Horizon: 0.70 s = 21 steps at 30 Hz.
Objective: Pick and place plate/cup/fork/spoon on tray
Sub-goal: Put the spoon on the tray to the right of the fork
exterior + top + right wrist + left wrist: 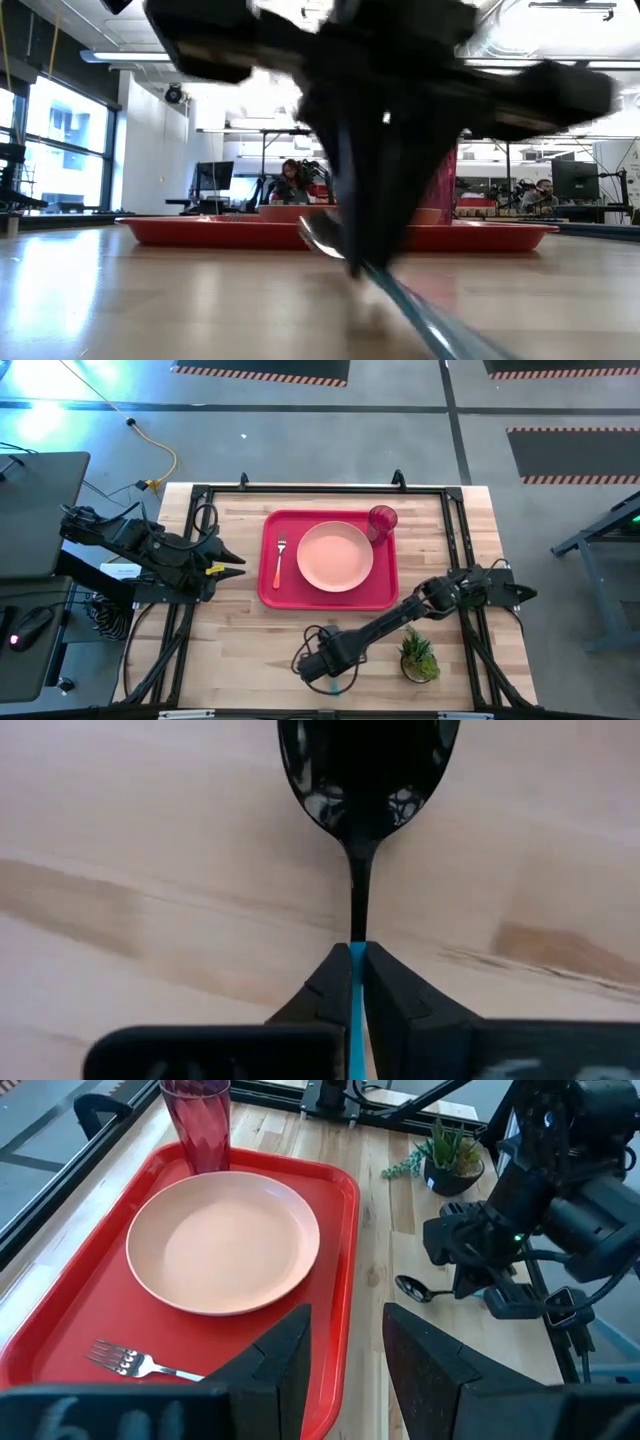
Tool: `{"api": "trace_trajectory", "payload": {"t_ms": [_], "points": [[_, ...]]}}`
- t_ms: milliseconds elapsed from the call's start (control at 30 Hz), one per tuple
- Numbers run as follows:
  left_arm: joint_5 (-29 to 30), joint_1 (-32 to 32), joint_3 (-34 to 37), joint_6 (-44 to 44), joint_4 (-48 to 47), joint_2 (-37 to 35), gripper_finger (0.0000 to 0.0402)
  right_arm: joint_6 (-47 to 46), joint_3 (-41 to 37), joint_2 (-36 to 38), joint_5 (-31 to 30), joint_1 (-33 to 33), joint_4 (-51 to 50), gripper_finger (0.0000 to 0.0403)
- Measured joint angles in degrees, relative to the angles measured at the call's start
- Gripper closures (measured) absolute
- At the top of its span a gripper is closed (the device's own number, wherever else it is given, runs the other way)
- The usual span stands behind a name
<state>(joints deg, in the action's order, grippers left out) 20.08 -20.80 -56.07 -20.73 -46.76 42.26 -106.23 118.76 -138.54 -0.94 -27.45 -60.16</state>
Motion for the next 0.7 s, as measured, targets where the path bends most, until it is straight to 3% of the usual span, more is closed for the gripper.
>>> {"api": "trace_trajectory", "payload": {"t_ms": [433,700], "points": [[0.0,0.0,0.0,2.0,0.0,0.0,0.0287,6.7,11.0,0.3,-13.4,5.3,-0.1,0.0402],[0.0,0.0,0.0,3.0,0.1,0.0,0.0287,16.1,16.2,0.6,-20.8,11.0,1.9,0.0402]]}}
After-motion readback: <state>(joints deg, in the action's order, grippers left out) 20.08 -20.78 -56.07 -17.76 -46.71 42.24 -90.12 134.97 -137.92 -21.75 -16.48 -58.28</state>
